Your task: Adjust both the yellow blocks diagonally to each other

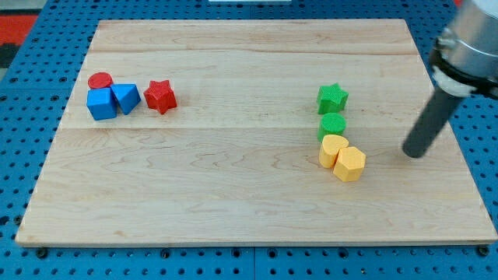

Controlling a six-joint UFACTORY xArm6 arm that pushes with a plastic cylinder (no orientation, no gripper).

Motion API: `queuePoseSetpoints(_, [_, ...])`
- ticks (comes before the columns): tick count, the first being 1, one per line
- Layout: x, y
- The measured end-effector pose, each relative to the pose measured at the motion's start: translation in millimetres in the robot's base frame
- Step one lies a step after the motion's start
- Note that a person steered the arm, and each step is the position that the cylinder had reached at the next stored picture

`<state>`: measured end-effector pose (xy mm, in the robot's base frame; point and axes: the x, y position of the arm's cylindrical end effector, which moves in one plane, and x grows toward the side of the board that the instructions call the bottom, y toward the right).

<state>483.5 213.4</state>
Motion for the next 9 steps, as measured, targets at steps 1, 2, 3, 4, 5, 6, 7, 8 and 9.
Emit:
queuePoseSetpoints(1, [21.5, -28.1])
queuePoseSetpoints(2, [39.6, -50.5])
queuePoseSetpoints(3, [37.2, -53.1])
queuePoseSetpoints(4, [-16.7, -52.4])
queuePoseSetpoints(5, [-4.6, -72.7])
queuePoseSetpoints(6, [17.7, -94.0])
queuePoseSetpoints(7, [28.5, -102.3])
queuePoseSetpoints(8, [34.7, -89.9])
queuePoseSetpoints(9, [26.8, -91.1])
